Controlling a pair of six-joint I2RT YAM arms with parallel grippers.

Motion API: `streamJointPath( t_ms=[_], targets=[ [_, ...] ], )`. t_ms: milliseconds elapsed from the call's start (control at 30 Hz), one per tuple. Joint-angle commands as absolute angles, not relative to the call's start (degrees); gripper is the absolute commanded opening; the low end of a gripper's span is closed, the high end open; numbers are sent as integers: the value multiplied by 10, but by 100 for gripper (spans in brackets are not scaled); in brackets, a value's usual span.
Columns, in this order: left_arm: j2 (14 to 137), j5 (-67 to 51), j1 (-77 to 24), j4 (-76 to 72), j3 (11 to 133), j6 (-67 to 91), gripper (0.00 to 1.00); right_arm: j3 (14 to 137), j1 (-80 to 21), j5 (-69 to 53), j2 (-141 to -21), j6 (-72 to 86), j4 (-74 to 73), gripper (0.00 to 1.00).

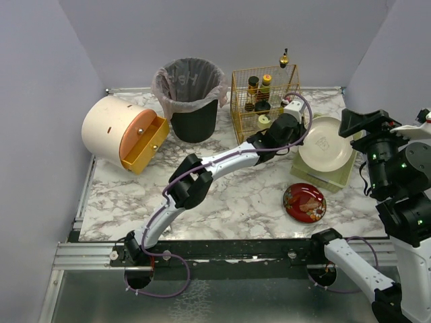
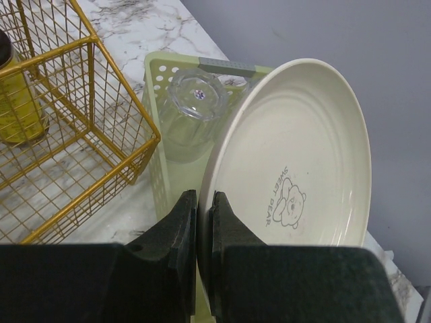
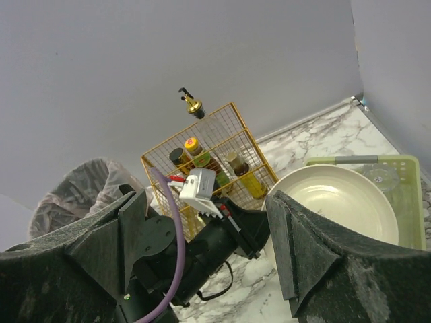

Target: Clear the kitchen counter

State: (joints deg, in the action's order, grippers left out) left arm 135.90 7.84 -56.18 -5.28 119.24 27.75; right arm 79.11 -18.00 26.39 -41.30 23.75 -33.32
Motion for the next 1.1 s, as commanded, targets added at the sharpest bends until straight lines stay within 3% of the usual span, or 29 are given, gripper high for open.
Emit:
streamJointPath(
  t_ms=[0,533,933,1067],
  targets=[
    [1398,99,-569,-64,1253,259,0,778,-179,255,-412,237,-348,79],
    [1479,76,-577,-51,1321,229,0,752,-179,239,-414,235,-353,78],
    [1490,40,-579,-44,1323,229,40,743,-179,233,-420,232,-354,78],
    [1487,35,-579,-41,1322,228,47,742,-180,231,-421,232,-354,78]
  ],
)
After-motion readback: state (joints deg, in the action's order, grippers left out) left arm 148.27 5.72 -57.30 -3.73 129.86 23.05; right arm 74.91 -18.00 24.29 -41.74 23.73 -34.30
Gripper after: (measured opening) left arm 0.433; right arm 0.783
